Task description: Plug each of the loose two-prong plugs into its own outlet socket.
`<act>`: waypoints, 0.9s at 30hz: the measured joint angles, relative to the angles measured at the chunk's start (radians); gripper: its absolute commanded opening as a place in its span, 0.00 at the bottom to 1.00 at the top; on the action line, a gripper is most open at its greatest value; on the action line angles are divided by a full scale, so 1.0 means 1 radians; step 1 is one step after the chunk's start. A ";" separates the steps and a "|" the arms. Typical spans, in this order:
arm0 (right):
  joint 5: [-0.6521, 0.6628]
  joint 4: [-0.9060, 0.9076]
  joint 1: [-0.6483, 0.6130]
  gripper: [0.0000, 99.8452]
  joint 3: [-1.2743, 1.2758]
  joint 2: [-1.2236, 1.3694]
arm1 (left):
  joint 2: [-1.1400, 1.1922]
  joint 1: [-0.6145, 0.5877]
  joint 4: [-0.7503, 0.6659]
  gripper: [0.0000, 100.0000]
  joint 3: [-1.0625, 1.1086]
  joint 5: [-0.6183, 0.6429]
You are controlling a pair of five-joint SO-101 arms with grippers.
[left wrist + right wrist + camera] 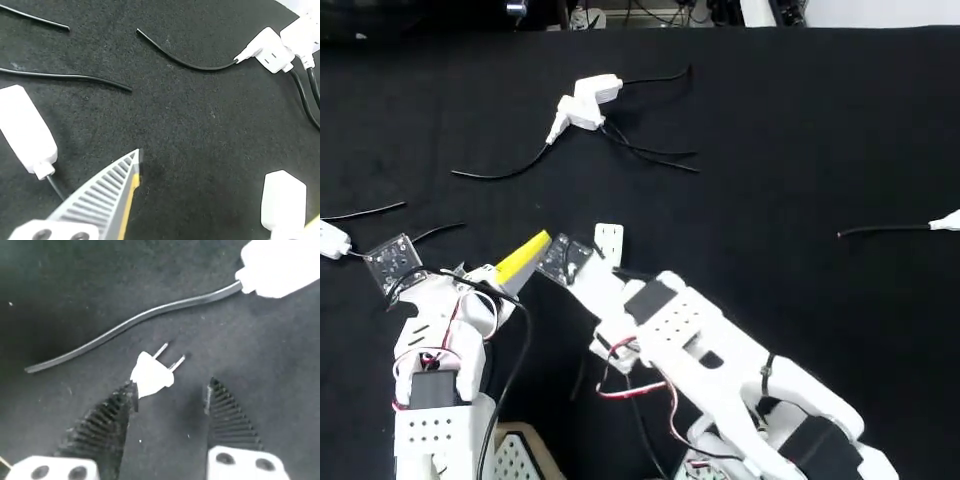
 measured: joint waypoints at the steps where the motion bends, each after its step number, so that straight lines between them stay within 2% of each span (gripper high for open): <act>1: 0.000 -0.017 -0.002 0.21 0.020 -0.002 | 0.000 0.000 0.000 0.54 0.000 0.000; 11: 0.000 -0.061 -0.005 0.21 0.054 -0.006 | 0.000 0.000 0.000 0.54 0.000 0.000; 18: -0.014 -0.120 -0.132 0.21 0.089 -0.006 | 0.000 0.000 0.000 0.54 0.000 0.000; 22: -0.015 -0.153 -0.133 0.21 0.103 -0.009 | 0.000 0.000 0.000 0.54 0.000 0.000; 27: -0.015 -0.160 -0.052 0.21 0.110 -0.011 | 0.000 -0.003 0.000 0.54 0.000 0.000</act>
